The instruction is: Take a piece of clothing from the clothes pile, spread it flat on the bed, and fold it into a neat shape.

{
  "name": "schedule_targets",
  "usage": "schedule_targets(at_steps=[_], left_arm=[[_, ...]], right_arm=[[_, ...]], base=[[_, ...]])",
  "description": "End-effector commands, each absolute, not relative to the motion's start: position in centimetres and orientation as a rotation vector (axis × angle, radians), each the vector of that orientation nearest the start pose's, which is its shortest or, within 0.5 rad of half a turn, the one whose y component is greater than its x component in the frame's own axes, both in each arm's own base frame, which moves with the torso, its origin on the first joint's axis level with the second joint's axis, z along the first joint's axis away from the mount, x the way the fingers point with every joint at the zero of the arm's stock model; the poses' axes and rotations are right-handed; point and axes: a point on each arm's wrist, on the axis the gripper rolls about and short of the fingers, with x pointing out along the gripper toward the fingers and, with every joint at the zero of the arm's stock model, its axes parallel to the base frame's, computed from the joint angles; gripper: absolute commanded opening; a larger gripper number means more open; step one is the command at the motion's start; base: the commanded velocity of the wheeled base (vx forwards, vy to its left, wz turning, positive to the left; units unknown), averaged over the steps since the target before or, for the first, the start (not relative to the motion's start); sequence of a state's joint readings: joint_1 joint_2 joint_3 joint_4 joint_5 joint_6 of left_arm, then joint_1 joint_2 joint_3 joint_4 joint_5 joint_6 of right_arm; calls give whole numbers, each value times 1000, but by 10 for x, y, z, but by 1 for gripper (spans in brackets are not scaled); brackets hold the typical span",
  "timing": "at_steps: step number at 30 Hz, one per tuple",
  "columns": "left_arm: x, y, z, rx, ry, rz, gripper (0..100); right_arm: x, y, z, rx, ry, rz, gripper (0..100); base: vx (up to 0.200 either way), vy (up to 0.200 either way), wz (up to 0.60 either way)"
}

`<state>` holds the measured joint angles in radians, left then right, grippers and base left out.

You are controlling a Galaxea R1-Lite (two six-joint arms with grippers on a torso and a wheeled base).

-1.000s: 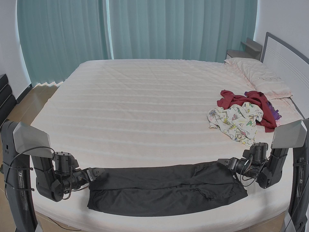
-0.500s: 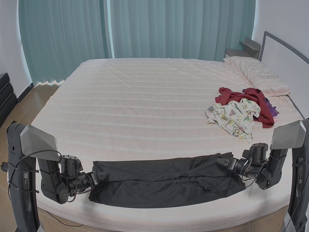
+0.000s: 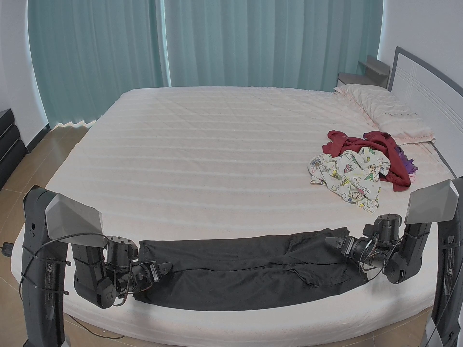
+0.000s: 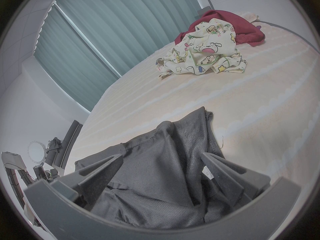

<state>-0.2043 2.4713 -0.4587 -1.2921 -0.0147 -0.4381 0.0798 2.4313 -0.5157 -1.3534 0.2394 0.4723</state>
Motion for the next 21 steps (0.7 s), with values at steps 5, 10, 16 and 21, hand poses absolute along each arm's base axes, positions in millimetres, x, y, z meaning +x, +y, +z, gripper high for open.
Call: schedule_targets(at_steps=[5, 10, 16, 21], left_arm=[[298, -62, -74, -346, 762, -40, 0], [297, -62, -73, -347, 762, -42, 0], [297, -62, -72, -355, 757, -40, 0], [299, -54, -63, -369, 730, -22, 0]], right_arm=[[322, 34, -47, 497, 614, 184, 100], [322, 34, -48, 496, 616, 185, 100], [323, 33, -48, 500, 616, 182, 100], [325, 30, -48, 506, 606, 175, 100]], base=[[0, 0, 0], [0, 0, 0], [0, 0, 0], [0, 0, 0]])
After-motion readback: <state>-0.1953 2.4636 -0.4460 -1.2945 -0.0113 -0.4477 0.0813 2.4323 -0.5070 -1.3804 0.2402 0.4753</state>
